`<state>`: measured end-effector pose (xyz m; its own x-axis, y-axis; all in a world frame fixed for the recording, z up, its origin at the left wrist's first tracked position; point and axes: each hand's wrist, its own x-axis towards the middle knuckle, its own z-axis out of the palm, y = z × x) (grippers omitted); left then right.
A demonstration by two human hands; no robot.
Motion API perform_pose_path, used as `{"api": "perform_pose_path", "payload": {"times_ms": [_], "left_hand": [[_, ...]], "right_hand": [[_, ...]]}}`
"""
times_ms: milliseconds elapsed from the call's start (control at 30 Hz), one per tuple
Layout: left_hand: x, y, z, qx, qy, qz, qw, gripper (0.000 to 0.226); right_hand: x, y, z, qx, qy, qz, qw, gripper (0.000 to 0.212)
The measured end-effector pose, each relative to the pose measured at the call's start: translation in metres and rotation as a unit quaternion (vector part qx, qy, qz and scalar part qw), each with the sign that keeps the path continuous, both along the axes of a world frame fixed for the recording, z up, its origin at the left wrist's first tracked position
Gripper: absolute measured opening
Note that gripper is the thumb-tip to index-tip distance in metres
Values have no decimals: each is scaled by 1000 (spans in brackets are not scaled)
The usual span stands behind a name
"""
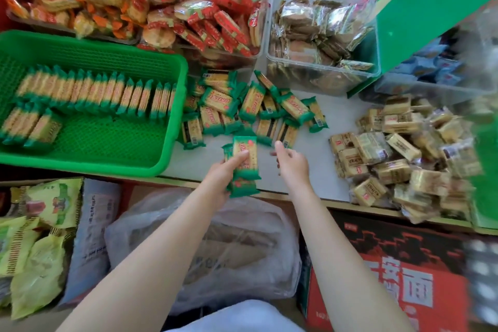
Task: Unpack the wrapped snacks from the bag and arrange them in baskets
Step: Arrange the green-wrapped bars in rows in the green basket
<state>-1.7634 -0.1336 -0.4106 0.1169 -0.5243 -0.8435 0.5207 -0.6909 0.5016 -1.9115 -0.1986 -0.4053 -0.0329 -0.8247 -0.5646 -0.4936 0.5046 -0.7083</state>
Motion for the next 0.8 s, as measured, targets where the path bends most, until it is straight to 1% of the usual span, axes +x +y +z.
{"api": "perform_pose_path", "payload": {"times_ms": [33, 67, 100, 133, 200, 233, 267, 333, 433, 500, 567, 600, 667, 700, 800], "left_hand": [[2, 1, -4, 12, 7, 19, 1000, 54], [3, 3, -8, 23, 10, 34, 999, 58], [5, 5, -11, 29, 11, 44, 999, 61], [6, 8, -15, 30, 9, 49, 998, 63], [8, 13, -15, 24, 4, 46, 999, 58], [9, 16, -14, 22, 6, 43, 999, 54], [10, 18, -14, 19, 12, 42, 999, 51], [12, 23, -13, 21, 14, 43, 999, 45], [13, 30, -14, 31, -8, 39, 999, 44], [12, 33, -12, 32, -24, 22, 999, 48], [11, 34, -11, 31, -41, -4, 999, 54], [10, 34, -10, 33, -47, -12, 998, 55], [9, 36, -7, 30, -58, -12, 998, 55], [8, 37, -4, 26, -61, -8, 998, 55], [6, 39, 9, 3, -56, 4, 998, 58]], "right_hand": [[-7, -12, -11, -8, 30, -33, 999, 30], [-12, -24, -22, 0, 57, -65, 996, 26], [-14, -36, -33, 20, 69, -93, 993, 28], [-13, -46, -43, 45, 70, -116, 990, 35], [-4, -61, -54, 85, 76, -140, 984, 57], [2, -65, -59, 94, 97, -136, 982, 69], [7, -68, -62, 94, 127, -121, 980, 77], [14, -65, -64, 82, 170, -96, 977, 81], [10, -58, -67, 69, 162, -100, 979, 80], [1, -50, -67, 71, 126, -102, 984, 74], [-9, -35, -61, 92, 61, -126, 986, 64], [-14, -25, -57, 102, 23, -141, 984, 55], [-20, -1, -40, 115, -68, -159, 978, 29], [-20, 12, -28, 117, -112, -156, 974, 22], [-8, 53, 17, 80, -226, -139, 961, 24]]}}
